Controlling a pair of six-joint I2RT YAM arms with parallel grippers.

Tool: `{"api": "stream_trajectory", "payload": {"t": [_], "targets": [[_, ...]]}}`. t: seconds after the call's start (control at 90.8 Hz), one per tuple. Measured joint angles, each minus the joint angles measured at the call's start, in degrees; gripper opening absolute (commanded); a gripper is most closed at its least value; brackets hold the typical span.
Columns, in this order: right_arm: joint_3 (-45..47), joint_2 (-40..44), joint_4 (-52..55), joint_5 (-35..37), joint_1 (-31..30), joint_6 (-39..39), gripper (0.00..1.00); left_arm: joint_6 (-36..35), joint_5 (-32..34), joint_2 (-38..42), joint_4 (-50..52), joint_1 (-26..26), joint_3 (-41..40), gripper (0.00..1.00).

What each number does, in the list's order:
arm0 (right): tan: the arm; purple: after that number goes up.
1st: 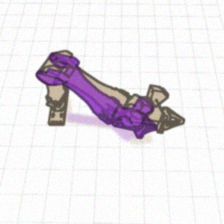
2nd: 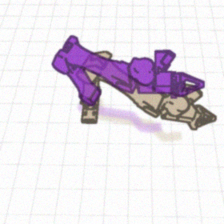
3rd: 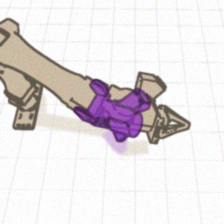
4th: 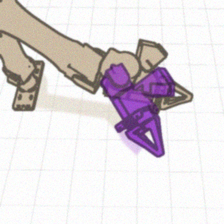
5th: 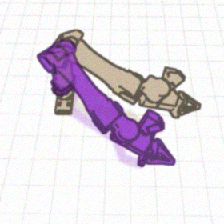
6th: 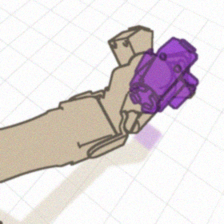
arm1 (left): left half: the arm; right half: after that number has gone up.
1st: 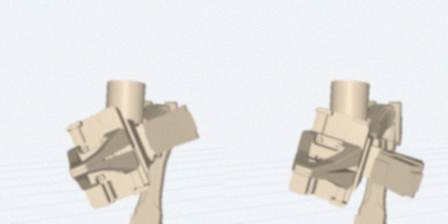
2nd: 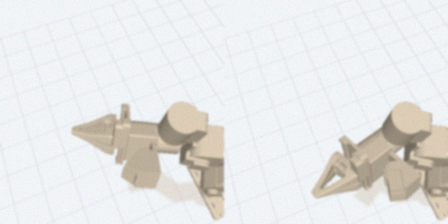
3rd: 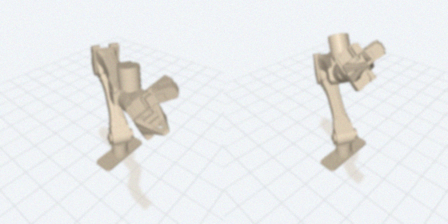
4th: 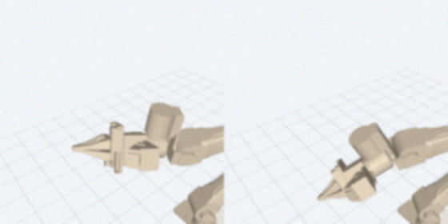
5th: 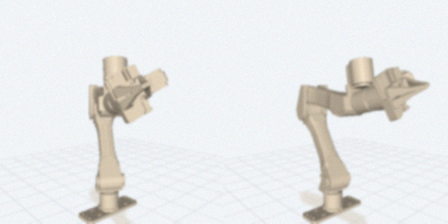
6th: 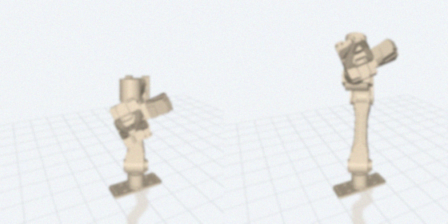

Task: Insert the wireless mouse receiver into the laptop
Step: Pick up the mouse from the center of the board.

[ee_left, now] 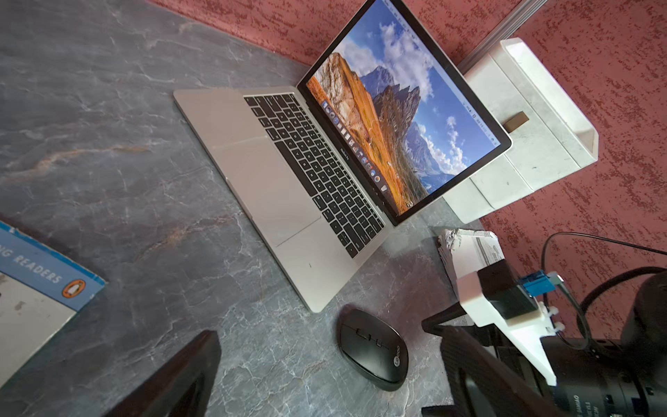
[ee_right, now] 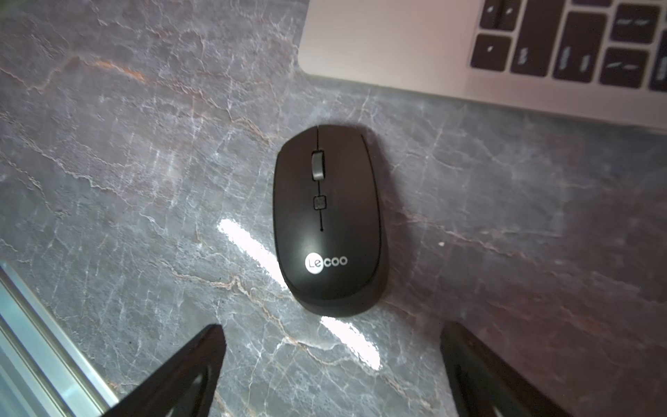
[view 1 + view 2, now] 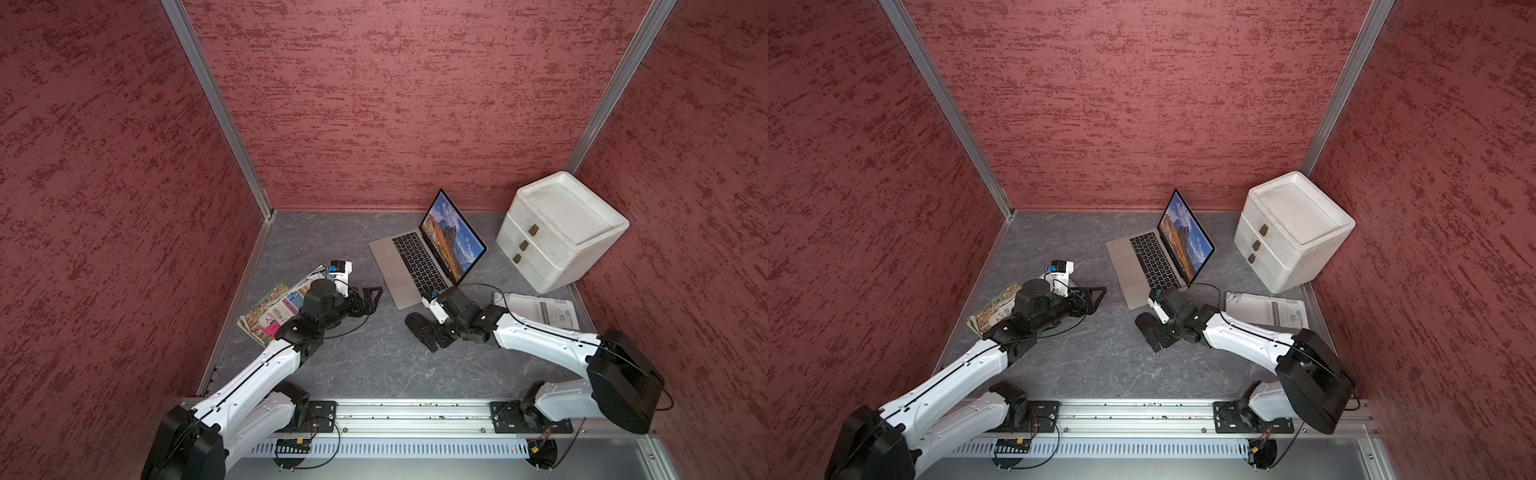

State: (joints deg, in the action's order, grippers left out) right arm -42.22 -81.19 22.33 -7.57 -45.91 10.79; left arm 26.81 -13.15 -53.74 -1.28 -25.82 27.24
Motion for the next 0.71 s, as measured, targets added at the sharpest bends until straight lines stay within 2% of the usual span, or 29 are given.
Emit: {"api": "stream_trajectory", "payload": {"t": [0.176,0.264,0.386,0.452,0.584,0.705], "targets": [[-1.7,-7.5,-1.9,1.0,-0.2,-2.2,0.93,1.3,-1.8,0.0,0.0,-0.2,-1.2,1.0],[-3.6,-10.2,-3.8,1.7,-0.3,-3.1,0.8,1.3,-2.3,0.1,0.0,-0.2,-1.2,1.0],[-5.9,-13.4,-6.2,2.0,-0.4,-4.5,0.54,1.0,-3.0,0.2,0.0,-0.3,-1.2,1.0],[-6.5,-13.9,-7.0,1.9,-0.4,-4.9,0.43,0.7,-3.7,0.4,0.0,-0.3,-1.2,1.0],[-6.4,-13.1,-6.8,0.4,0.2,-5.0,0.38,0.3,-6.7,1.9,-2.4,-0.3,-2.6,1.0],[-6.2,-8.5,-7.5,-8.7,3.9,-0.6,0.36,1.5,-11.7,3.0,-6.4,-0.3,-4.3,1.0]]}}
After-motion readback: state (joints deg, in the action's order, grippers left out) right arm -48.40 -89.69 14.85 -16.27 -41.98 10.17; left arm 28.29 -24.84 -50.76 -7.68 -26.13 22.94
